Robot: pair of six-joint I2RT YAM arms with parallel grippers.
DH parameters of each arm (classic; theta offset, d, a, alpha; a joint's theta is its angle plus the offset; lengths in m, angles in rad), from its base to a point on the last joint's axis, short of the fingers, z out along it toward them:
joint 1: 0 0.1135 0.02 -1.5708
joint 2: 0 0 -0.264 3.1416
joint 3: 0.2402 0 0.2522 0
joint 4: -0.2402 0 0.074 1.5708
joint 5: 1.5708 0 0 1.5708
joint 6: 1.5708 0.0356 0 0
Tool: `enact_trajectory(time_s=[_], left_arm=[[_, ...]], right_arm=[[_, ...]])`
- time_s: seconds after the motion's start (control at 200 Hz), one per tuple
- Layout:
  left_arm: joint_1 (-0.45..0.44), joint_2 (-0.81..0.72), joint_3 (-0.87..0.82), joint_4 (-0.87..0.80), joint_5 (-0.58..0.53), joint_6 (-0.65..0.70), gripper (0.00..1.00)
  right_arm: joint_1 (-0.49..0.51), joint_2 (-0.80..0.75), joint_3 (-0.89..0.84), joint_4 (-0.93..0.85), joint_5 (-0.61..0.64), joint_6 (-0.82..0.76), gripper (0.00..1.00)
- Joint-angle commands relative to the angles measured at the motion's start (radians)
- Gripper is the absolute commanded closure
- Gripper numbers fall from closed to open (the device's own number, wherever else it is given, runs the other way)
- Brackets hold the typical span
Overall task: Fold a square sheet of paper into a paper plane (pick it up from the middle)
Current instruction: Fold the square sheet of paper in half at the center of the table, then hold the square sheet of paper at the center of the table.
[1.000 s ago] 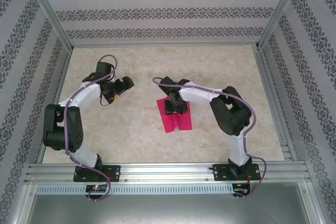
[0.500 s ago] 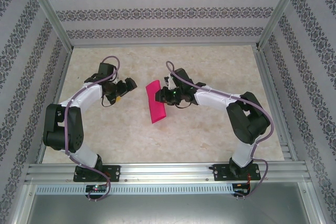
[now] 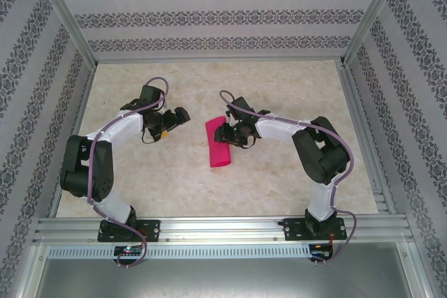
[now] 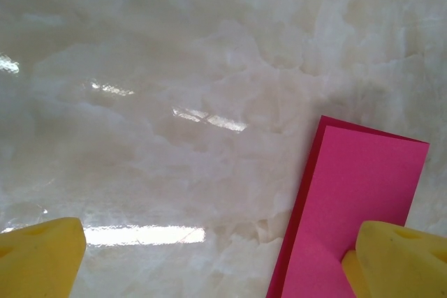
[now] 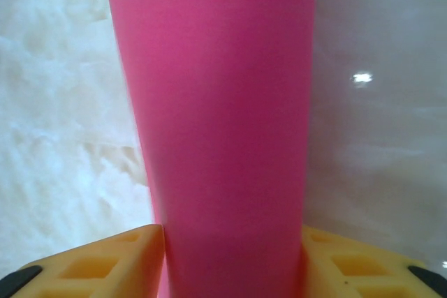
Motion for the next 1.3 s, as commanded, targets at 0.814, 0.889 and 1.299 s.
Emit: enact_trajectory(time_s=[0.814, 0.889, 1.299], left_arm=[[-0.162, 0.06, -0.039, 0.231, 0.106, -0.067, 0.2], [-0.169, 0.074, -0.045, 0.268, 0.121, -0.074, 0.24], [-0.173, 0.158, -0.021, 0.332, 0.156, -0.078, 0.65]], right_arm=[[0.029, 0.104, 0.078, -0.172, 0.228, -0.033, 0.33], [0.034, 0.117, 0.078, -0.177, 0.234, -0.031, 0.32], [0.062, 0.206, 0.122, -0.24, 0.306, -0.027, 0.28]])
